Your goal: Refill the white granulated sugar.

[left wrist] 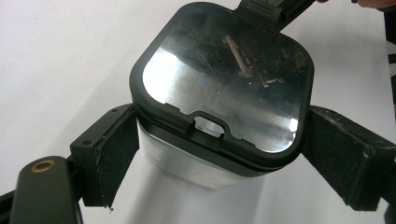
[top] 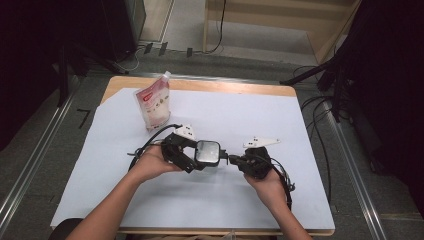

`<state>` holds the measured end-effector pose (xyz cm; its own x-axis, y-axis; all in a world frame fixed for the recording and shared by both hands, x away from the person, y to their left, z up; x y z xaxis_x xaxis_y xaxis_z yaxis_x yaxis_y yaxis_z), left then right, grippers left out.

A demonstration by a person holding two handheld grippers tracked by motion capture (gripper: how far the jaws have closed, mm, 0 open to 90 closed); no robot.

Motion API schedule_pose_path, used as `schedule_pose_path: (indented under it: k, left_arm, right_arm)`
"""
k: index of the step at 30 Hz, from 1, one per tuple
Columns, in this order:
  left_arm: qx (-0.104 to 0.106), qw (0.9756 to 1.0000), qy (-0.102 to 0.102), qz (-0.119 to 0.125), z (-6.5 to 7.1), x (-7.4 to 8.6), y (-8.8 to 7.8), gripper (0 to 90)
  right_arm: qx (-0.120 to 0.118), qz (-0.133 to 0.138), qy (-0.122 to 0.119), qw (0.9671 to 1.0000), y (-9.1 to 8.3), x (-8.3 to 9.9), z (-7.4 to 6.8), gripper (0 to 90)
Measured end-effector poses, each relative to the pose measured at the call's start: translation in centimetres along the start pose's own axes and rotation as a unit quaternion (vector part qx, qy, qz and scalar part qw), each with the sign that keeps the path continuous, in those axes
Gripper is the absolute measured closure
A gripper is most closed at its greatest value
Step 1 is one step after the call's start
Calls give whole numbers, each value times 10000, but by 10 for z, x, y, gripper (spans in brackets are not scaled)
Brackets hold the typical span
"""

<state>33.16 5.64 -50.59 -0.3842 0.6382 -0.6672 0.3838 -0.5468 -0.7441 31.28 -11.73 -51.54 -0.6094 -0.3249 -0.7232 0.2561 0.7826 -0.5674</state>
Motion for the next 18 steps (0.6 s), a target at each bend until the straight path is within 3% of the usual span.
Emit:
schedule_pose_path:
  k: [7, 18]
  left_arm:
    - [-61, 9999, 23, -84, 0, -1, -2, 140]
    - [-107, 9999, 54, 10, 1, -7, -6, 139]
  right_arm:
    - [3, 17, -16, 10000, 0, -1, -1, 900]
    - [-12, 22, -22, 10000, -1, 0, -2, 900]
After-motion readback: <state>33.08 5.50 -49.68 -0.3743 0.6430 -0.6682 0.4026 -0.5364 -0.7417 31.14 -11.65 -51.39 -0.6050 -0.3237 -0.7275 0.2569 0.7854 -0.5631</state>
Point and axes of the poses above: each handheld gripper's, and its own axes: y roughly forward along the jaws, x roughly out of its underside, z roughly to its right, the point moved 7 cm from there along y, roughly forward along the jaws, and after that the axes turned 15 degrees about -x, right-handed, at the moved point
